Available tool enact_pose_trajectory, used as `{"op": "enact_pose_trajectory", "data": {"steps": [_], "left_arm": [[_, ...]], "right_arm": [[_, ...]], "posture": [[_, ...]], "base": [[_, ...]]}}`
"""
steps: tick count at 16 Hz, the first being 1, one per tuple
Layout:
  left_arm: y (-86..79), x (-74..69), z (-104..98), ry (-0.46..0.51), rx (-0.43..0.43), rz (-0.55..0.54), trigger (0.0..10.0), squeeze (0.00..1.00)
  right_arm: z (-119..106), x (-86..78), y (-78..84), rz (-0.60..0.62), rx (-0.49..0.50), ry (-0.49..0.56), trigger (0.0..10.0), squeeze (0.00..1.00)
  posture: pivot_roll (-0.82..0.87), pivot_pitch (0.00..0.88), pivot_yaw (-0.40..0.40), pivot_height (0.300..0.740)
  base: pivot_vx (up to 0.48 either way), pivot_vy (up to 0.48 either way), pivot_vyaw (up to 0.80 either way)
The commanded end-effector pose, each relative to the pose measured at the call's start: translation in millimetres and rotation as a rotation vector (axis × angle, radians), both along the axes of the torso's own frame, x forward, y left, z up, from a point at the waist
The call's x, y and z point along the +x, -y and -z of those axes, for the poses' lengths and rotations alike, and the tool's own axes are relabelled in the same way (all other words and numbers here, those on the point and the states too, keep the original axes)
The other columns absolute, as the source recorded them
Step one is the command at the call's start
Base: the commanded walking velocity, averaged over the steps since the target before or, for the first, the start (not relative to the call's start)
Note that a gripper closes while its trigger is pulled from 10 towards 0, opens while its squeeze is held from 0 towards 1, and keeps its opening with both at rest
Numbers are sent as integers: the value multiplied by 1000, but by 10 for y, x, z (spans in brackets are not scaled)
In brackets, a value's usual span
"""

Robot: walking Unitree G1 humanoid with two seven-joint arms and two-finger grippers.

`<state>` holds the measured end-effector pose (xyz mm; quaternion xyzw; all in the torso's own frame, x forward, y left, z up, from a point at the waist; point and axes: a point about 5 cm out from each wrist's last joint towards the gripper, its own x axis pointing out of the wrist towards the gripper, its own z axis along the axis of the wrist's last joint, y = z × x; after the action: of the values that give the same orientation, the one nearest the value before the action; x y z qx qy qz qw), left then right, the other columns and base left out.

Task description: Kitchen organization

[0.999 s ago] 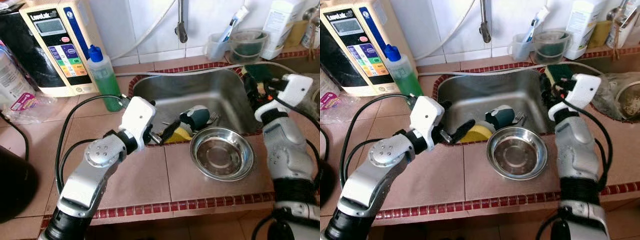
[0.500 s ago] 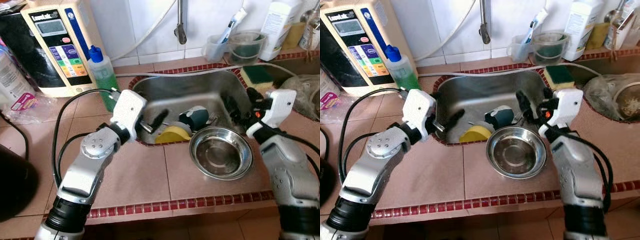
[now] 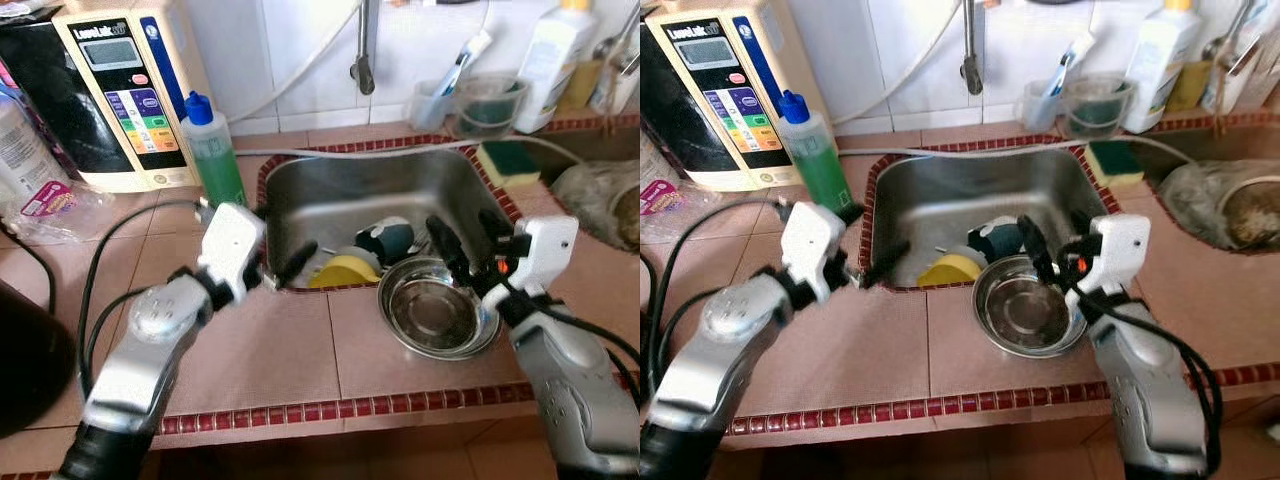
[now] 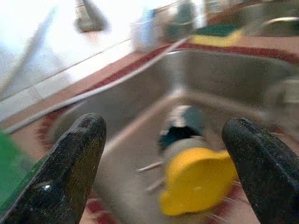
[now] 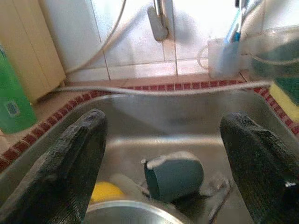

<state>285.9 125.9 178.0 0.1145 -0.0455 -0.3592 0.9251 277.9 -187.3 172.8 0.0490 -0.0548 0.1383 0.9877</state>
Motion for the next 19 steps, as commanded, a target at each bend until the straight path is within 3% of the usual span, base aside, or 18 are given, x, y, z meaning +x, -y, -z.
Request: {"op": "enact_pose_trajectory", "data": {"steps": [1, 4, 6, 9, 10, 14, 19], "left_arm": [[69, -85, -51, 22, 6, 73, 10000, 0], [170, -172, -77, 31, 7, 132, 10000, 0], [410, -407, -57, 31, 42, 328, 10000, 0], [436, -520, 4, 32, 106, 426, 10000, 0], [402, -490, 32, 31, 144, 426, 10000, 0], [384, -445, -12, 36, 133, 399, 10000, 0], [380, -419, -35, 45, 121, 389, 10000, 0]], "right_arm": [[-6, -42, -42, -10, 7, -13, 10000, 0], [12, -67, -30, -12, 0, -24, 10000, 0], [69, -63, -13, 7, -8, -58, 10000, 0], [145, -90, -9, 32, -6, -97, 10000, 0], [207, -129, 12, 76, 1, -131, 10000, 0], [278, -211, 57, 160, 37, -184, 10000, 0], [336, -306, 32, 162, 74, -235, 10000, 0]], "posture": [[-186, 74, 59, 740], [-184, 72, 53, 740], [-187, 63, 45, 740], [-187, 64, 45, 740], [-194, 70, 50, 740], [-208, 85, 51, 740], [-216, 95, 59, 740]], "base": [[0, 0, 0], [0, 0, 0], [0, 0, 0], [0, 0, 0], [0, 0, 0], [0, 0, 0], [0, 0, 0]]}}
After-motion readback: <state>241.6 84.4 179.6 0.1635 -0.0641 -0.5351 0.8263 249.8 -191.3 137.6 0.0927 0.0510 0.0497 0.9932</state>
